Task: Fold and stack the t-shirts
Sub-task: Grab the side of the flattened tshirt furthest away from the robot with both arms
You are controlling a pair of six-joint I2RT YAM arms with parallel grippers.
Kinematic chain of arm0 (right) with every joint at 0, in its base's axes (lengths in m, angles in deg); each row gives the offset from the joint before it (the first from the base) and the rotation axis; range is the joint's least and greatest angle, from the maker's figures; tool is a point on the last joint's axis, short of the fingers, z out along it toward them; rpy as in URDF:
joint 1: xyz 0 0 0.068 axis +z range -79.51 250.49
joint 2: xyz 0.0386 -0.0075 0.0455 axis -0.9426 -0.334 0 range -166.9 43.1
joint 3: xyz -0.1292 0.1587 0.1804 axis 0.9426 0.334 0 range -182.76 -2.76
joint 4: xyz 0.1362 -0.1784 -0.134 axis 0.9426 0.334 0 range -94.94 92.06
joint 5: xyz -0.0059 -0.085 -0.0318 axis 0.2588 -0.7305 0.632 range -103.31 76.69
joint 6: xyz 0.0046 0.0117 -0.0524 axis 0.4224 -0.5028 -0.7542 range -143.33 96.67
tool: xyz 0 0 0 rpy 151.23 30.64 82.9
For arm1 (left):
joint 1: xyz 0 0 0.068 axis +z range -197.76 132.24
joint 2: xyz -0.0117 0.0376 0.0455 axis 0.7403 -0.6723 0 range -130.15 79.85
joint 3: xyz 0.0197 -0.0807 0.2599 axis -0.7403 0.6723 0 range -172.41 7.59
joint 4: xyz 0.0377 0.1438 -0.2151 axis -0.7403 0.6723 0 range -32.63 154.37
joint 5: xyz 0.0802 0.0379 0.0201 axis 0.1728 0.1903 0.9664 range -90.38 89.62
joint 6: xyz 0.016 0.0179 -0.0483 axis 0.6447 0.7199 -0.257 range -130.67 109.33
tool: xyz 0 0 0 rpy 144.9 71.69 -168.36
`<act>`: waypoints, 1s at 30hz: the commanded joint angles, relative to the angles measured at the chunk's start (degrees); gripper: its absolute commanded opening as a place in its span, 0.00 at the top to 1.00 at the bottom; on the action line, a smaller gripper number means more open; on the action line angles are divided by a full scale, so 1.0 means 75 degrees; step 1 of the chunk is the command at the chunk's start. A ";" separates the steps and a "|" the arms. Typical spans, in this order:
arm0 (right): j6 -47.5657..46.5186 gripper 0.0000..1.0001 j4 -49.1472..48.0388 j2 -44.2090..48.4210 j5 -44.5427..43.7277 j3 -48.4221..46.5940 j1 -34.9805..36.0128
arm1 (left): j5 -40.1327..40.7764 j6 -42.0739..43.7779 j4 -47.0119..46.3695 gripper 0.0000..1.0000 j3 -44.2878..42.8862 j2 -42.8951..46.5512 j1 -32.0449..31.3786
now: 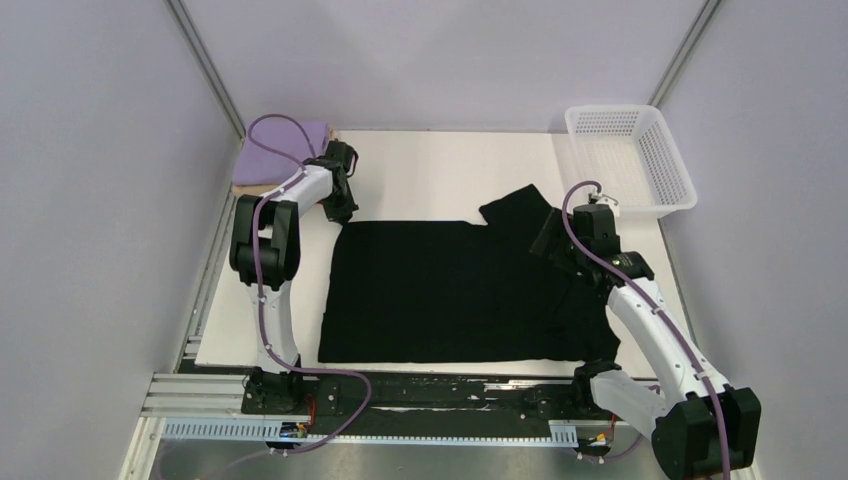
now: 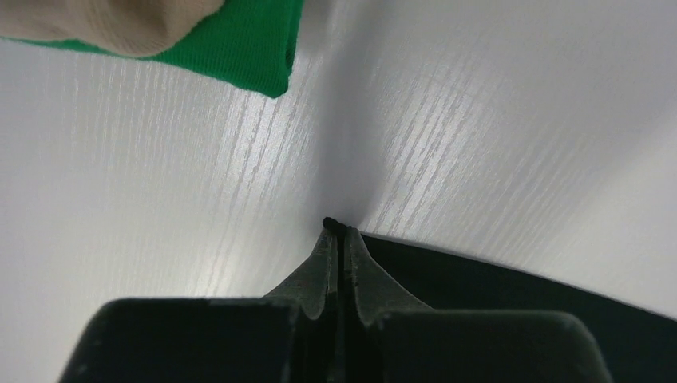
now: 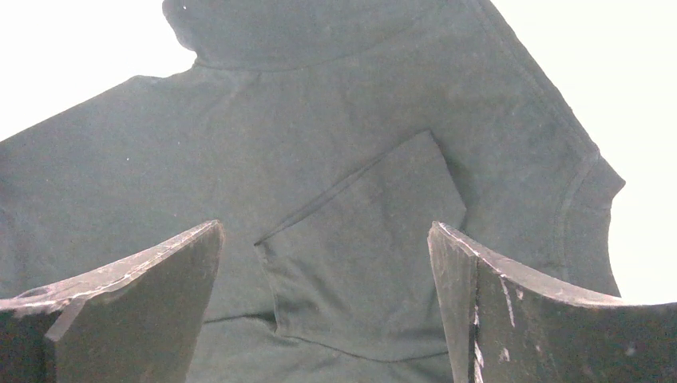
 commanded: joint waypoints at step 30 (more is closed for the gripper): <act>-0.0526 0.43 -0.0031 -1.0101 -0.1521 -0.8527 -0.0266 | -0.0699 0.0631 0.0222 1.00 0.0463 0.0615 -0.0100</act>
